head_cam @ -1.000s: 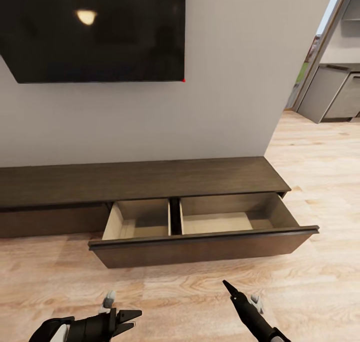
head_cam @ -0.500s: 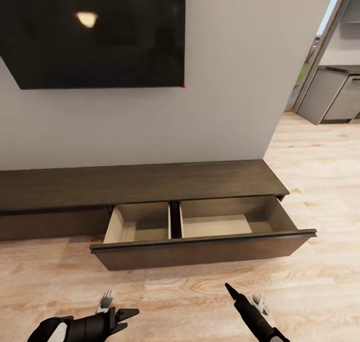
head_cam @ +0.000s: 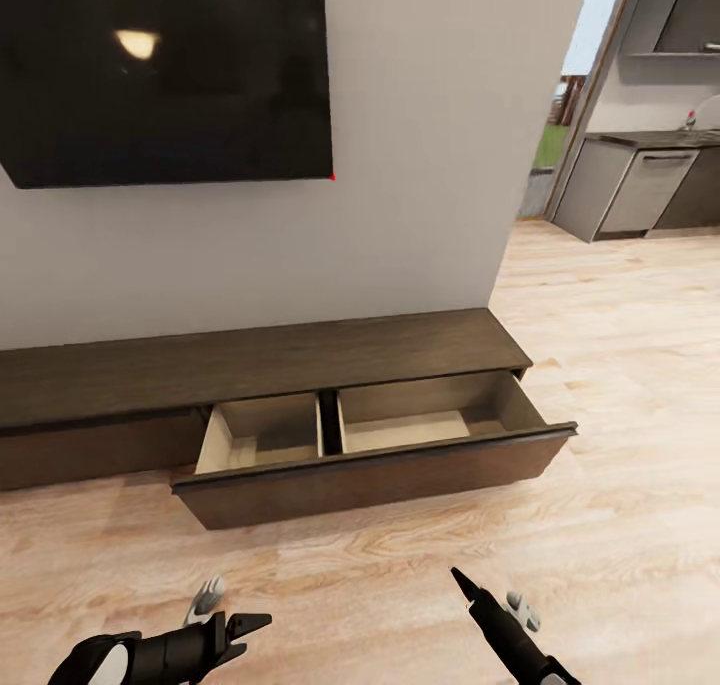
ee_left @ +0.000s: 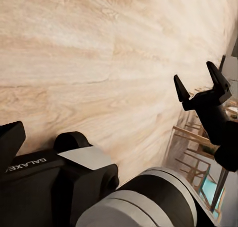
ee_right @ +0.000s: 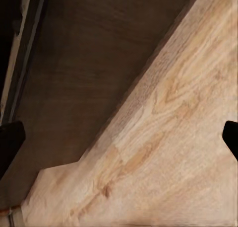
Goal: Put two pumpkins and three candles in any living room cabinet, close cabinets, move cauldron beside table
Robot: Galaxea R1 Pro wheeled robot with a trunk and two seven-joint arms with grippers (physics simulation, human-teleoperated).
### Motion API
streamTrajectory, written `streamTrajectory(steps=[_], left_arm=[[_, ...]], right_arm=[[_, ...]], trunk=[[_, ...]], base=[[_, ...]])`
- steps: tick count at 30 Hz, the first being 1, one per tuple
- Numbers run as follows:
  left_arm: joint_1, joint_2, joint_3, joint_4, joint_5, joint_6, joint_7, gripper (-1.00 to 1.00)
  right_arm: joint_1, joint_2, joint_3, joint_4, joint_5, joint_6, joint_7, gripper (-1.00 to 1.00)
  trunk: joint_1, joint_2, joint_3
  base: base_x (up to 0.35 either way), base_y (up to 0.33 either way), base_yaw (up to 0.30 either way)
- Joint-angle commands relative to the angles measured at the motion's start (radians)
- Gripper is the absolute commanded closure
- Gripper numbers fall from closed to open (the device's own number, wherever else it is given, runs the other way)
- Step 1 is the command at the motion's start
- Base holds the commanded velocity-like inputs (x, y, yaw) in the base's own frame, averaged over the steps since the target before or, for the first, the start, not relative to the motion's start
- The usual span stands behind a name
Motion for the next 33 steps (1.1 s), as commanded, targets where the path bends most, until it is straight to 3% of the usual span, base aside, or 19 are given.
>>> streamTrajectory(steps=[1,14,26,33], left_arm=[[0.000,0.001,0.001,0.000,0.005,0.005,0.000,-1.00],[0.000,0.001,0.025,0.000,0.015,0.002,0.000,-1.00],[0.000,0.001,0.025,0.000,0.017,-0.003,0.000,-1.00],[0.000,0.001,0.024,0.000,0.016,-0.006,0.000,-1.00]], right_arm=[[-0.001,0.000,-0.008,0.001,0.007,-0.003,0.004,-1.00],[0.000,-0.001,-0.009,0.002,0.002,-0.004,0.006,-1.00],[-0.001,-0.001,-0.010,0.002,0.002,-0.004,0.007,-1.00],[-0.001,-0.001,-0.010,0.004,0.002,-0.004,0.007,-1.00]], trunk=[[-0.001,0.000,0.000],[-0.001,0.000,0.009],[-0.001,0.000,0.017],[-0.001,0.000,0.022]], base=[[-0.338,0.000,-0.268],[-0.263,0.000,-0.269],[-0.001,0.000,-0.269],[0.219,0.000,-0.269]])
